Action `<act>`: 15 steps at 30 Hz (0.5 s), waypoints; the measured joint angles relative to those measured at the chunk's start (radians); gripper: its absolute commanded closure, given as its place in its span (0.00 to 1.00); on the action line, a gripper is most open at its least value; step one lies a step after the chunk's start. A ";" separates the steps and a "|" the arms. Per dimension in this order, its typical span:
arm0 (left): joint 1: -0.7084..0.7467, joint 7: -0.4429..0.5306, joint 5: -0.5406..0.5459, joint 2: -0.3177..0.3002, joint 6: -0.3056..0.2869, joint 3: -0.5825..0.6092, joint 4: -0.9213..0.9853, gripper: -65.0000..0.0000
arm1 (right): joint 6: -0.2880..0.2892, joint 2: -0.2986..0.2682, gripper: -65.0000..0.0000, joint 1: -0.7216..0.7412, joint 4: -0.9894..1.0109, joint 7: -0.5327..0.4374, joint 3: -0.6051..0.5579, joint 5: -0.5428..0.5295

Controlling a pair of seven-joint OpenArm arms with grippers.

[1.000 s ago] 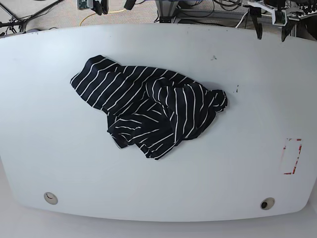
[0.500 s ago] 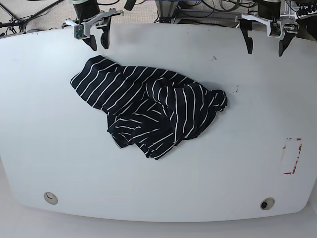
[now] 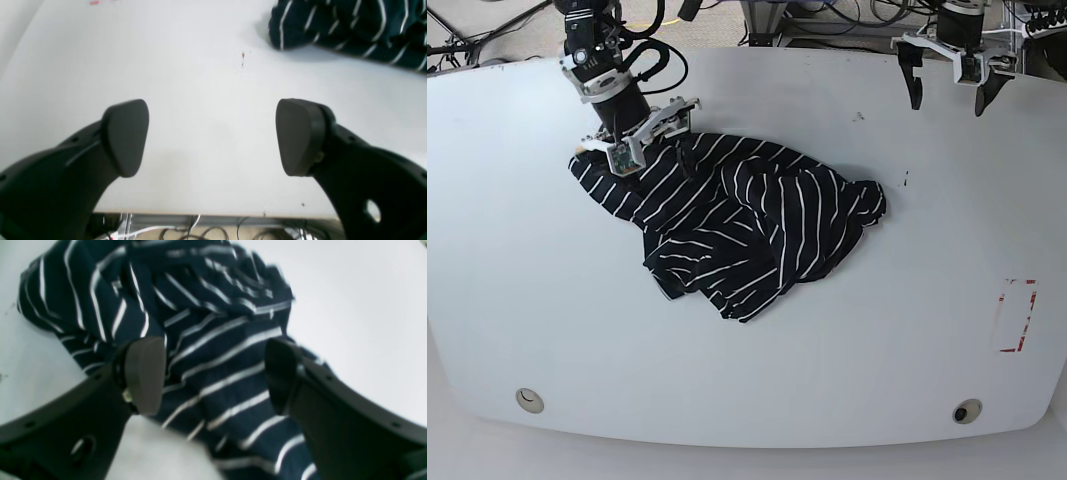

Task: Fold the T-shirt properly
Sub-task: 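Lower the right gripper onto the crumpled striped shirt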

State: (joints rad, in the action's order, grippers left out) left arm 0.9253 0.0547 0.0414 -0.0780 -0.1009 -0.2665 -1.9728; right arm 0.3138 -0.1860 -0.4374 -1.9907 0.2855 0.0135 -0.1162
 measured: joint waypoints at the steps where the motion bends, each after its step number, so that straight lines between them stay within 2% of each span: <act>1: -0.001 -0.003 0.001 0.003 0.000 0.000 0.000 0.14 | 0.005 -0.018 0.30 0.035 0.006 0.015 -0.023 0.002; 5: -0.018 -0.019 0.001 0.002 0.000 -0.002 0.000 0.14 | 0.010 -0.095 0.30 0.173 0.034 0.047 -0.143 -0.002; 10: -0.015 -0.042 0.001 0.001 0.000 -0.005 0.000 0.14 | 0.007 -0.174 0.30 0.325 0.078 0.142 -0.285 -0.003; 15: -0.016 -0.041 0.001 0.002 0.000 -0.002 0.000 0.14 | 0.015 -0.195 0.30 0.448 0.178 0.165 -0.372 -0.002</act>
State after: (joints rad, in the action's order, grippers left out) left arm 0.9089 0.0139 0.0422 -0.0765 -0.1005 -0.2687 -1.9728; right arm 0.3286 -0.3809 0.0105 -1.8126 0.4503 -0.3584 -0.1181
